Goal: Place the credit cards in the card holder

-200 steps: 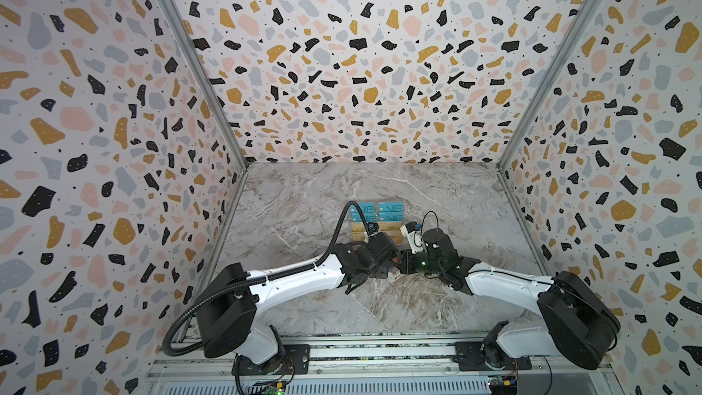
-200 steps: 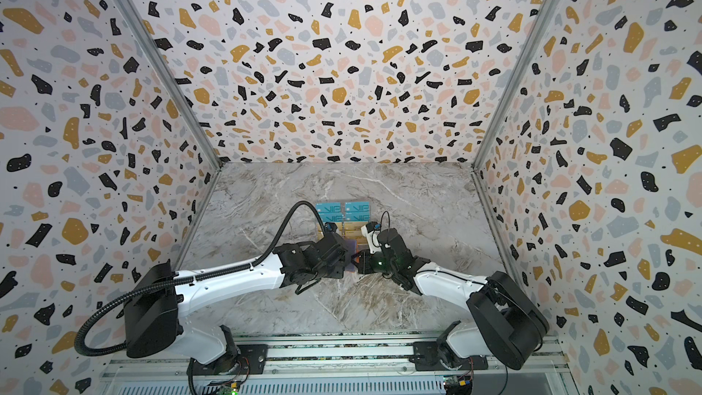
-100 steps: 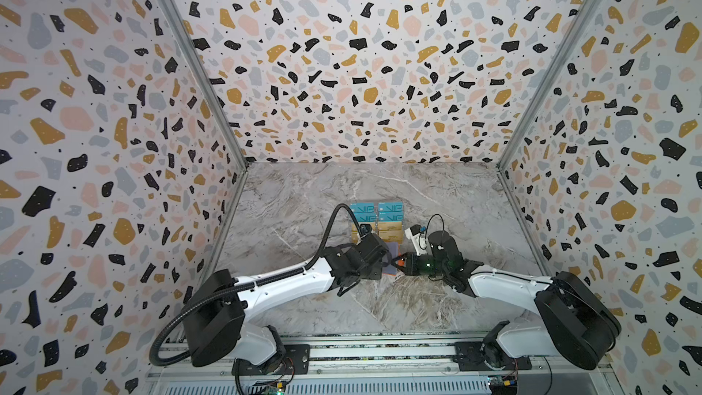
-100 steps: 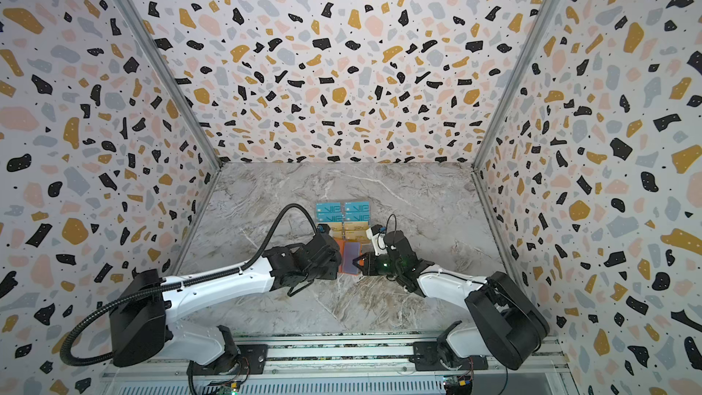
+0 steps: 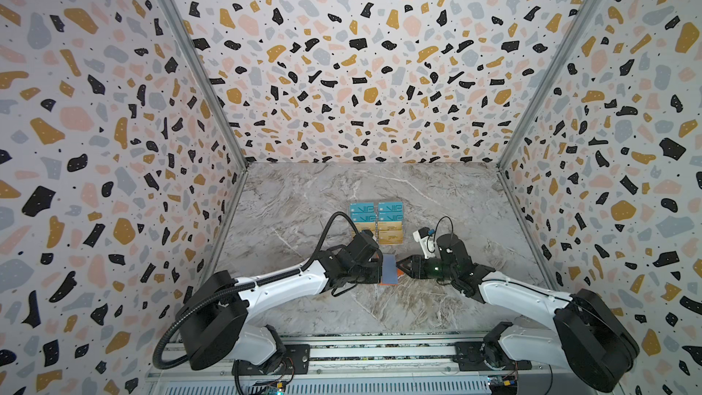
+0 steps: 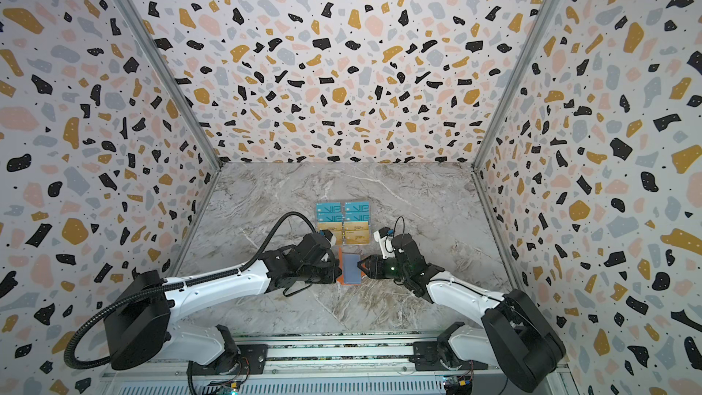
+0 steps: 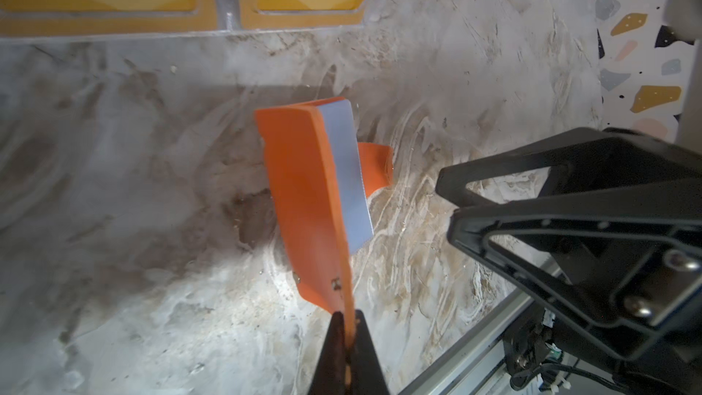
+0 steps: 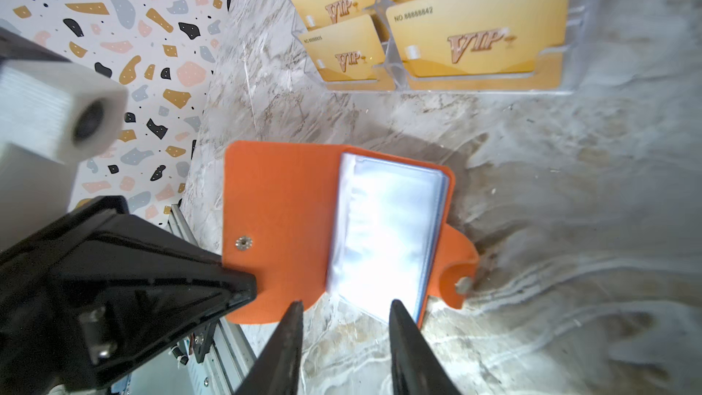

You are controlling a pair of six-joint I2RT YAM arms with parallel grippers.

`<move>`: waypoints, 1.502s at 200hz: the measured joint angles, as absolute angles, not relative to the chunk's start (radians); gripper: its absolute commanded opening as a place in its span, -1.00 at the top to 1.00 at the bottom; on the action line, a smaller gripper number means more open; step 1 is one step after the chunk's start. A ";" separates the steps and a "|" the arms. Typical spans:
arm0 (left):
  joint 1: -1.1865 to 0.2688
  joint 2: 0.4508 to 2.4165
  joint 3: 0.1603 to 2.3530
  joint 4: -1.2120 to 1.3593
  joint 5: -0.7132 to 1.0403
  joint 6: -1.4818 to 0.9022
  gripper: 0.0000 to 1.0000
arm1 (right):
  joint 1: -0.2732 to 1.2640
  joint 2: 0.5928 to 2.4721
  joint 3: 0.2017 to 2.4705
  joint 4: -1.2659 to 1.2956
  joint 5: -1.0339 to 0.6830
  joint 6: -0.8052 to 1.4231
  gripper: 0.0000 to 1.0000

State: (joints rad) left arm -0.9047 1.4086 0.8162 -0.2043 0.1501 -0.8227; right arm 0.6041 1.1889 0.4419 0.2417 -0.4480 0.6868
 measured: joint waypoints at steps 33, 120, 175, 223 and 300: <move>-0.890 1.409 0.769 -0.133 0.205 -0.838 1.00 | 0.615 1.172 0.475 0.192 -0.416 0.651 0.25; -0.806 1.353 0.619 -0.066 0.279 -0.799 1.00 | 0.717 1.426 0.485 0.308 -0.418 0.637 0.58; -0.756 1.354 0.585 -0.070 0.307 -0.736 1.00 | 0.723 1.459 0.485 0.333 -0.416 0.627 0.60; -0.732 1.393 0.585 -0.069 0.317 -0.690 0.98 | 0.735 1.484 0.490 0.326 -0.399 0.622 0.61; -0.729 1.325 0.580 -0.119 0.190 -0.762 0.50 | 0.742 1.490 0.490 0.302 -0.372 0.622 0.61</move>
